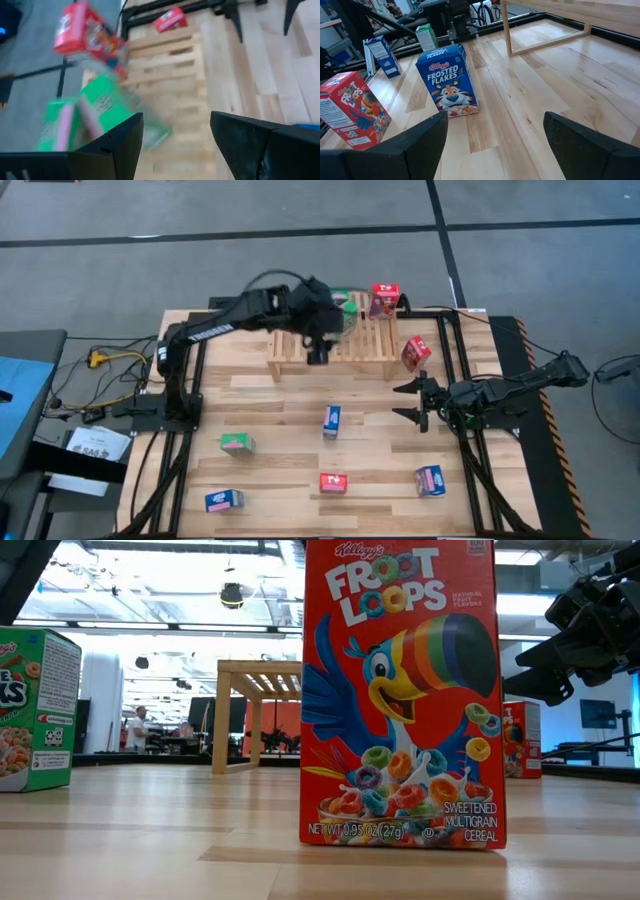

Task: Stack cereal on shelf
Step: Put the top green cereal box on the shelf aligned with the other green cereal box

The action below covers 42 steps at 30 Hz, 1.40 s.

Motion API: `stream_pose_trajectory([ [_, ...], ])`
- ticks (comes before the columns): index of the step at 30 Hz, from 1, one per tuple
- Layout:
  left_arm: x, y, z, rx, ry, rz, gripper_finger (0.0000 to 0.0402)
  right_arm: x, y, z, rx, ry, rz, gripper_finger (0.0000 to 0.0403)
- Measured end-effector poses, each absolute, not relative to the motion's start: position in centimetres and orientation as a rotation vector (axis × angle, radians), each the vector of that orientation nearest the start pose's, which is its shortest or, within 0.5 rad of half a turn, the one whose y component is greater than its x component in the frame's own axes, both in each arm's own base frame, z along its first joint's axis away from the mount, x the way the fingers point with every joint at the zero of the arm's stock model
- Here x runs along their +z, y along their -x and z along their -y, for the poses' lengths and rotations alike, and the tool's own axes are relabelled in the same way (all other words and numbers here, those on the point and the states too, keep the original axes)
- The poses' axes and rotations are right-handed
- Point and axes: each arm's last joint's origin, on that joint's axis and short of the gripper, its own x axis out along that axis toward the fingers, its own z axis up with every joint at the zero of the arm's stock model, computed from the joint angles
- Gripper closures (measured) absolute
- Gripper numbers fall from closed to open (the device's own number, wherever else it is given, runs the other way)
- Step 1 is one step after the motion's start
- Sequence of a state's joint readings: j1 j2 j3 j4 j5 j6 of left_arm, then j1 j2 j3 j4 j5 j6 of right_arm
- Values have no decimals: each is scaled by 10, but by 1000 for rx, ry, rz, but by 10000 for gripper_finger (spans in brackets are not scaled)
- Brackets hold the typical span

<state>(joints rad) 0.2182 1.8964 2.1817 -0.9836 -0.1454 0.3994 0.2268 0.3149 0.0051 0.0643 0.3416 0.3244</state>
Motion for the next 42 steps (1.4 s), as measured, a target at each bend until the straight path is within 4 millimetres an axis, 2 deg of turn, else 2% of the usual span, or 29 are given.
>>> stream_pose_trajectory([
  [7,380,-403,-90,185,-368,-801,180,145,-112,-16,-151,-253,-215,49],
  [14,360,-413,-93,189,-381,-758,180,145,-112,-16,-151,-250,-215,49],
  [24,358,-412,-102,253,-444,-779,180,145,-112,-16,-151,-251,-215,49],
  [34,352,-404,-115,285,-379,-848,180,145,-112,-16,-151,-251,-215,49],
  [42,352,-403,-117,293,-367,-857,180,145,-112,-16,-151,-251,-215,49],
])
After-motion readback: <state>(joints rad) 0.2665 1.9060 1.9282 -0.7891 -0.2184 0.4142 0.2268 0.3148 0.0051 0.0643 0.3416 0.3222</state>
